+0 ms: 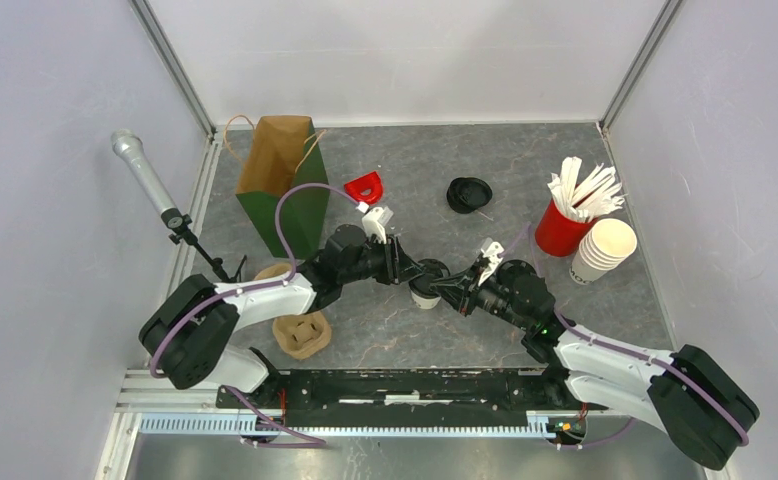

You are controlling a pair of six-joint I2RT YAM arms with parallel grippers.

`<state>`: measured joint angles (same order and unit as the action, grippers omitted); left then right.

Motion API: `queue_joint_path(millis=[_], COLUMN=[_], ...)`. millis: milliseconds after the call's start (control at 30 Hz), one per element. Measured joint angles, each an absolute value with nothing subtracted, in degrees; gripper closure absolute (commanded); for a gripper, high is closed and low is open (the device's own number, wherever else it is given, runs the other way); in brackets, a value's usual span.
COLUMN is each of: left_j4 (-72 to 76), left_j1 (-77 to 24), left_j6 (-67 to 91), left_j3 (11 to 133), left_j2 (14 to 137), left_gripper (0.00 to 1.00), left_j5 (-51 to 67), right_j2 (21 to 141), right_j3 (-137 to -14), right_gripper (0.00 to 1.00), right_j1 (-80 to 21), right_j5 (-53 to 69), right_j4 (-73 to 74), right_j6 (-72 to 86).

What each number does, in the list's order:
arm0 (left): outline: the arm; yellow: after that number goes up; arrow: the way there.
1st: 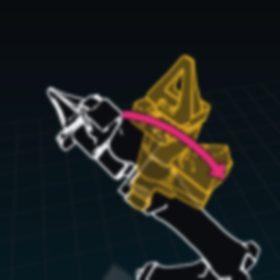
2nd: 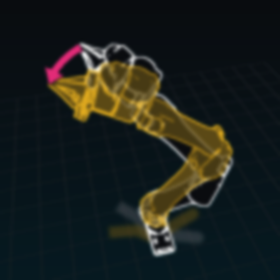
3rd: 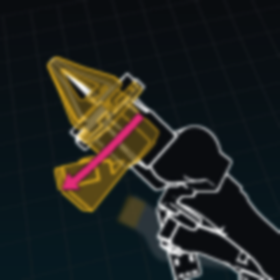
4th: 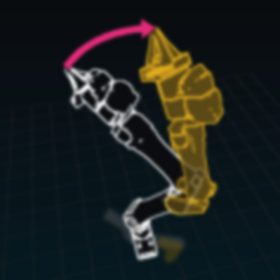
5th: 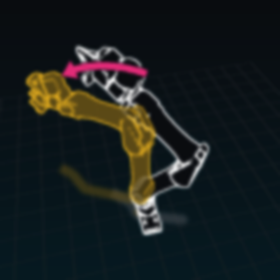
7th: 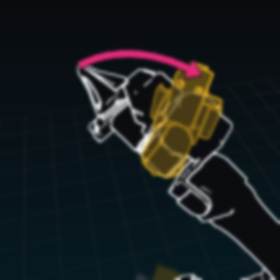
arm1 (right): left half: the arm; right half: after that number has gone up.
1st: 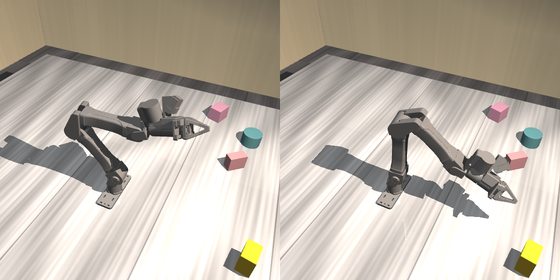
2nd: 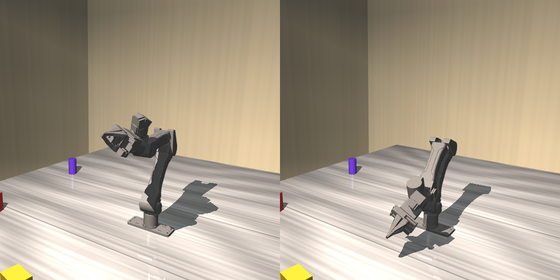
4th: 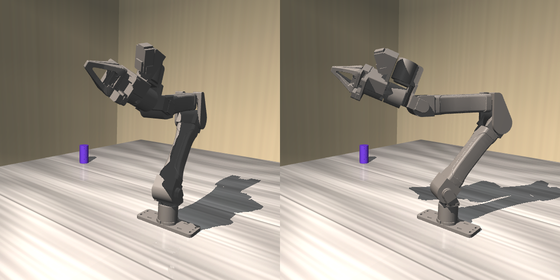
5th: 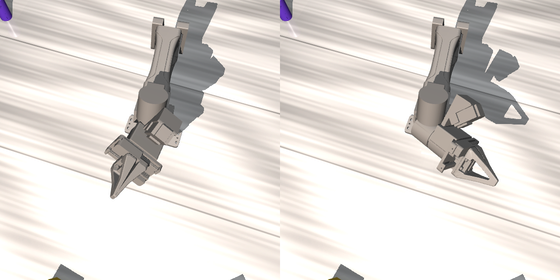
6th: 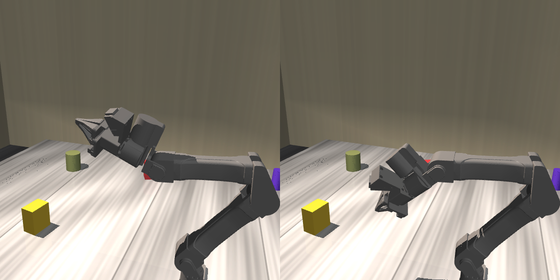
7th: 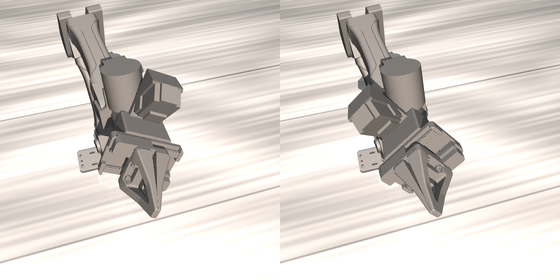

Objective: Pack the takeout coffee

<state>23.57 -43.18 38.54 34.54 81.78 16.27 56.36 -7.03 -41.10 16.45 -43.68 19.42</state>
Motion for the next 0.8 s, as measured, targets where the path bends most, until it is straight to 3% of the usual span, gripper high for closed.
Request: queue_joint_path(millis=[167,400,567,800], left_j4=[25.61,24.27,24.14,24.23], left_j1=[-44.23,-46.09,-46.30,-46.68], left_j6=[38.52,38.50,38.50,38.50], left_j3=[34.13,35.16,35.33,35.53], left_j2=[82.11,82.19,82.56,82.78], left_gripper=[0.57,0.57,0.57,0.57], left_j5=[15.07,14.55,14.48,14.41], right_j2=[54.52,51.03,51.03,51.37], right_j3=[-7.35,-20.40,-29.76,-30.61], right_gripper=[0.77,0.66,0.66,0.66], right_j1=[-41.08,-40.05,-37.76,-34.46], right_j5=[16.32,16.21,15.00,14.72], right_j4=[-41.91,-18.11,-10.72,-4.86], right_j6=[20.18,20.36,18.81,18.13])
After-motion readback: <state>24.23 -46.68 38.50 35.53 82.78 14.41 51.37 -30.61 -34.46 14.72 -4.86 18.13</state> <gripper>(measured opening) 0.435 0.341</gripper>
